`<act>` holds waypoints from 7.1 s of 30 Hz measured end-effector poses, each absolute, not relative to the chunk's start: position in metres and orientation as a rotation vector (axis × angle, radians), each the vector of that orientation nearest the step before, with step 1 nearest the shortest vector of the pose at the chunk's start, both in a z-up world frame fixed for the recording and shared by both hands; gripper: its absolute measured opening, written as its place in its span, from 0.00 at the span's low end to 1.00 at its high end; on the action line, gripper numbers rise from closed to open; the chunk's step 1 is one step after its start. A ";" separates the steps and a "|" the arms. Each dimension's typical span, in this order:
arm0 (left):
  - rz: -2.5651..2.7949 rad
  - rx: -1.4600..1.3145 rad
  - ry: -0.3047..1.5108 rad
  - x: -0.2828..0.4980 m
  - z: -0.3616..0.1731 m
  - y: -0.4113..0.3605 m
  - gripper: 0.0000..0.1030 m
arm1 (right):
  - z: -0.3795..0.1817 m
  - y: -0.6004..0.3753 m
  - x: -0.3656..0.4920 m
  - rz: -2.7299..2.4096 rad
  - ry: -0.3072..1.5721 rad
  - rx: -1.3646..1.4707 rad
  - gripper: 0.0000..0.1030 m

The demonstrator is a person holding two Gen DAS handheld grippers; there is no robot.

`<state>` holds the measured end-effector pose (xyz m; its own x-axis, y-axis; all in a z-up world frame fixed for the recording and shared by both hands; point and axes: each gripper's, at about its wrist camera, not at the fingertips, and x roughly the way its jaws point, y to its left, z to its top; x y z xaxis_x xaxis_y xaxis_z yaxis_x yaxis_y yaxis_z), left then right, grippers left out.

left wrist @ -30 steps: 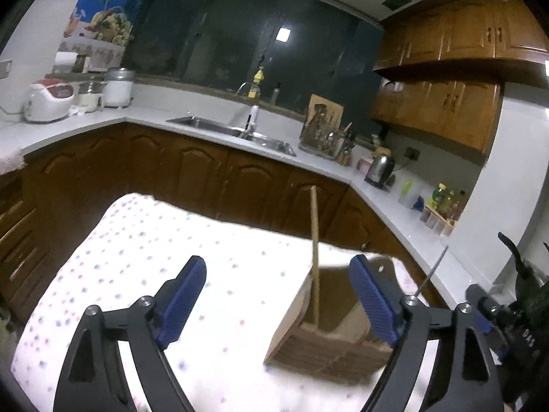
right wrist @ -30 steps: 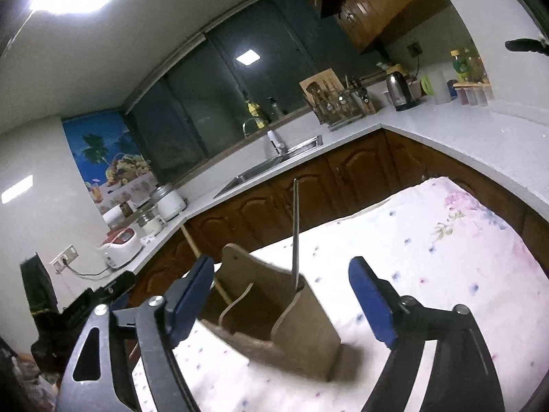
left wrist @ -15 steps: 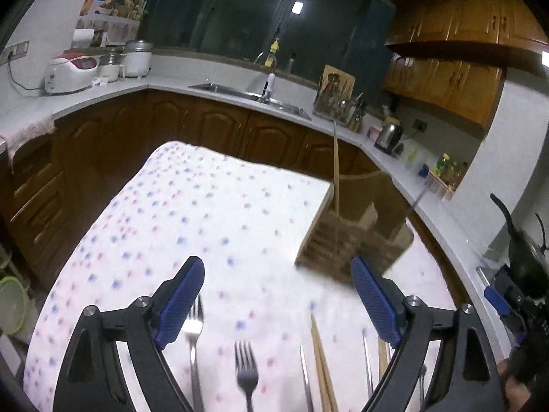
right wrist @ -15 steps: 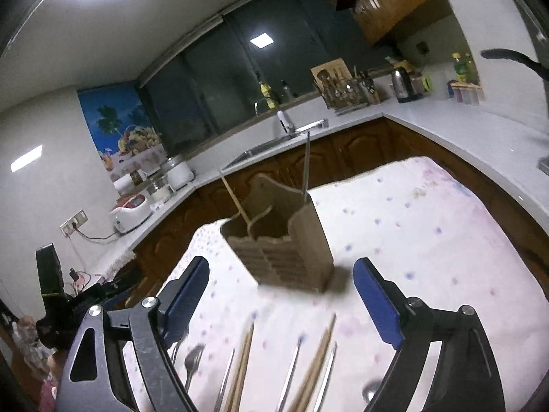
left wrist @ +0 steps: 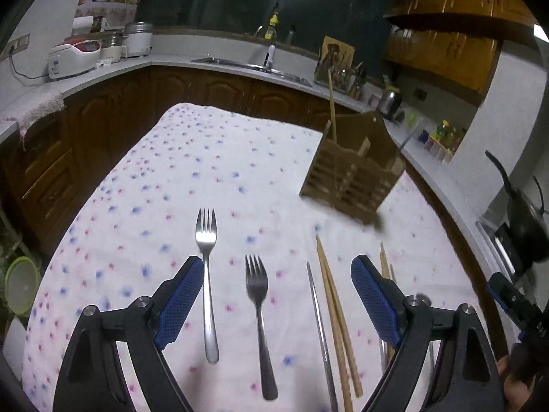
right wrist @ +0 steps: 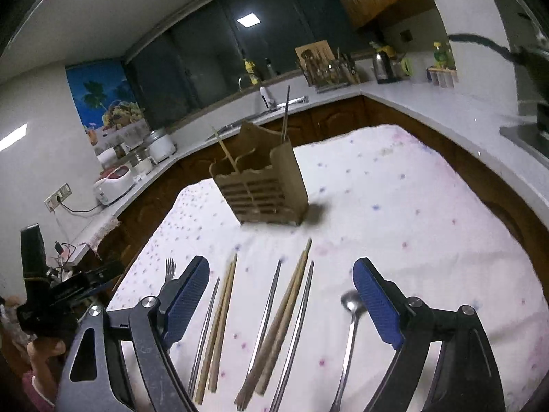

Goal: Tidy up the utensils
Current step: 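Move both open tools back over the remaining utensils, then grasp a wooden chopstick with the right tool while the left tool grasps a steel chopstick, then lift both held chopsticks and carry them over the wooden utensil holder, then open both tools to drop the chopsticks into the holder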

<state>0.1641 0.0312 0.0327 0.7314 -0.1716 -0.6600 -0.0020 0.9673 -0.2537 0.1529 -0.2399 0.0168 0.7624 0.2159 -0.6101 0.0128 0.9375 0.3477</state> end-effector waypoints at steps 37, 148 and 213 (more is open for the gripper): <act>-0.232 -0.040 1.028 0.268 -0.020 -0.013 0.40 | -0.058 -0.211 0.220 0.212 1.004 0.383 0.18; -0.321 -0.187 0.336 0.293 0.113 0.060 0.03 | 0.115 -0.238 0.255 0.194 0.484 0.324 0.06; -0.184 -0.177 0.443 0.466 0.024 -0.021 0.29 | 0.030 -0.246 0.371 0.131 0.575 0.371 0.50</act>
<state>0.4663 -0.0206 0.0239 0.8875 -0.2147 -0.4077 0.1380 0.9681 -0.2093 0.3708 -0.2456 0.0297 0.8327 0.2235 -0.5065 -0.0183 0.9256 0.3782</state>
